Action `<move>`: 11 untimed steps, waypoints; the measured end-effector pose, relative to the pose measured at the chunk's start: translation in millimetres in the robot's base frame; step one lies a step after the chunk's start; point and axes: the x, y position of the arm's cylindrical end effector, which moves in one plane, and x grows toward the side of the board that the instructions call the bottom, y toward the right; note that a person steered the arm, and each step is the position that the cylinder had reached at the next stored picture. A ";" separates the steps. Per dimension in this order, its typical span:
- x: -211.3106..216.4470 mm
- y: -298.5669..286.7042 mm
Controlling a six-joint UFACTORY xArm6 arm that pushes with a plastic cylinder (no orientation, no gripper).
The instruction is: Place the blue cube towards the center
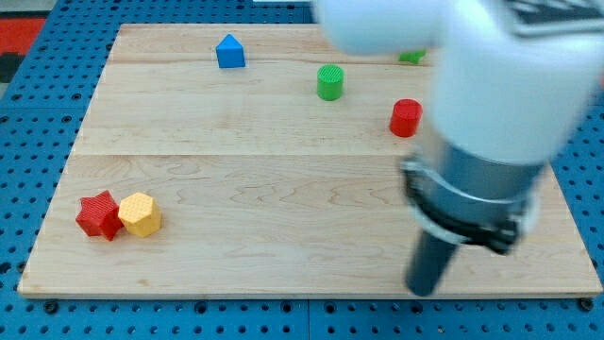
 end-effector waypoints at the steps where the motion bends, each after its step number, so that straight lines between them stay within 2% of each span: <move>1: -11.8 70.6; 3: -100.7 87.4; 4: -146.5 56.1; 5: -139.5 14.4; 6: -107.2 47.9; 7: -102.6 -29.6; 8: -115.8 -81.4; 9: -174.8 -98.0; 10: -210.7 -100.9; 11: -161.5 -83.0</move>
